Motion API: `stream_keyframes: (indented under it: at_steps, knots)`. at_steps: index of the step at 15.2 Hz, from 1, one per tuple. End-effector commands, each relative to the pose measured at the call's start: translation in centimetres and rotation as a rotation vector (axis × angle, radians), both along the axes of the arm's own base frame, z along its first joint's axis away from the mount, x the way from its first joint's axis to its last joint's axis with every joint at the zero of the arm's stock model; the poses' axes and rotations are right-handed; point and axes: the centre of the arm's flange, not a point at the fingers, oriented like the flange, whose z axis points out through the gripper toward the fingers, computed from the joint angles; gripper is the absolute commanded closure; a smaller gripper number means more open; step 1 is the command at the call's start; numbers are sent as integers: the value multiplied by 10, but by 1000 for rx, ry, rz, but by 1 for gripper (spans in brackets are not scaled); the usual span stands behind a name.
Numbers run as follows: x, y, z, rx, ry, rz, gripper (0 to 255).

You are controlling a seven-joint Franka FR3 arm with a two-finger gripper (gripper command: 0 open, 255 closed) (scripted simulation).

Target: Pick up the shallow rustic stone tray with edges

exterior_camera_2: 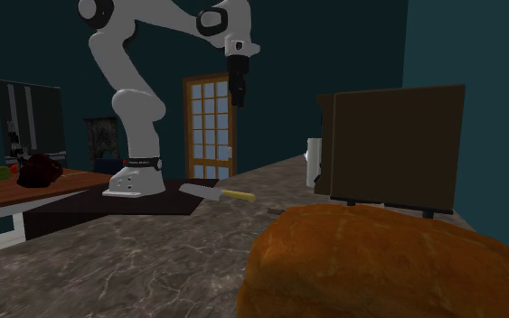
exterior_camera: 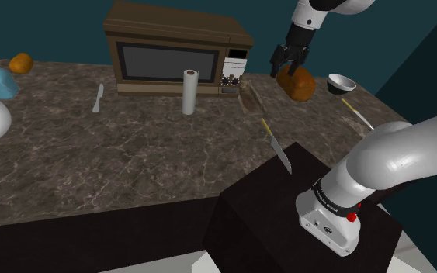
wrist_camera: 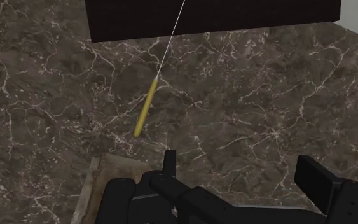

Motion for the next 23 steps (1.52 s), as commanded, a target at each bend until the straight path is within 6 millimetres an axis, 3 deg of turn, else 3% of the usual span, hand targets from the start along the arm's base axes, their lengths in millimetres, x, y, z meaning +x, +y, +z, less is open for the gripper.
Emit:
stream_keyframes:
  at_steps: [1, 23]
  knots:
    - [16, -16, -18, 0, -2, -17, 0]
    - [156, -191, -201, 9, -12, -195, 0]
